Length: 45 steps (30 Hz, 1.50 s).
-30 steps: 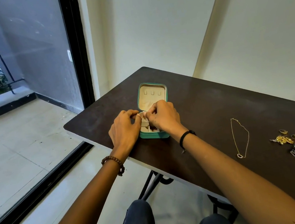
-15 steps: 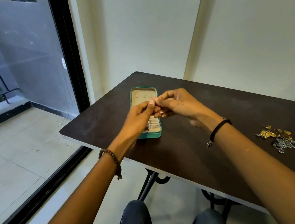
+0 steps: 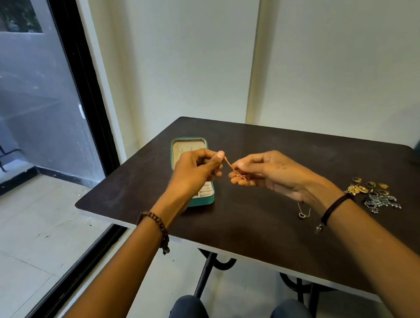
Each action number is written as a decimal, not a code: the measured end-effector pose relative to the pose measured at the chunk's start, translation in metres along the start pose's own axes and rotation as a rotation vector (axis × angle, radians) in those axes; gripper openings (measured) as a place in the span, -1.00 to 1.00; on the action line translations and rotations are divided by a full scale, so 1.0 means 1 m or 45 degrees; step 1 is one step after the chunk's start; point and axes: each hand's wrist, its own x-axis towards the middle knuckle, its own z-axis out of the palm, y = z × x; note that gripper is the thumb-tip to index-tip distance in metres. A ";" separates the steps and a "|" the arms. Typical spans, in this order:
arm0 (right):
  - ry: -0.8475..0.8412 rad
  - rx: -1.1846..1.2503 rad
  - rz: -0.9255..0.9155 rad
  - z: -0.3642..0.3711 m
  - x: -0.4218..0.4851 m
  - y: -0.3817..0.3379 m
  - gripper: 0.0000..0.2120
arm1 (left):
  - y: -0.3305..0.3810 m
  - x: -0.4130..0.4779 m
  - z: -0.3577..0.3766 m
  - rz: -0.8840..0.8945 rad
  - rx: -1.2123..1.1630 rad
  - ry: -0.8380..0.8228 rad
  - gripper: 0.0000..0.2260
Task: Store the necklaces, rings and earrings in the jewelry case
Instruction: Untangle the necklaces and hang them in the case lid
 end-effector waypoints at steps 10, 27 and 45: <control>0.080 -0.270 -0.117 -0.017 -0.019 -0.001 -0.83 | 0.008 0.002 0.016 0.128 0.238 0.040 -0.79; 0.203 -0.266 -0.142 -0.023 -0.021 -0.016 -0.85 | 0.003 0.007 0.028 -0.367 -0.310 0.026 -0.77; 0.320 0.433 -0.081 -0.014 -0.019 -0.021 -0.83 | -0.003 -0.003 0.033 -0.481 -0.801 0.098 -0.82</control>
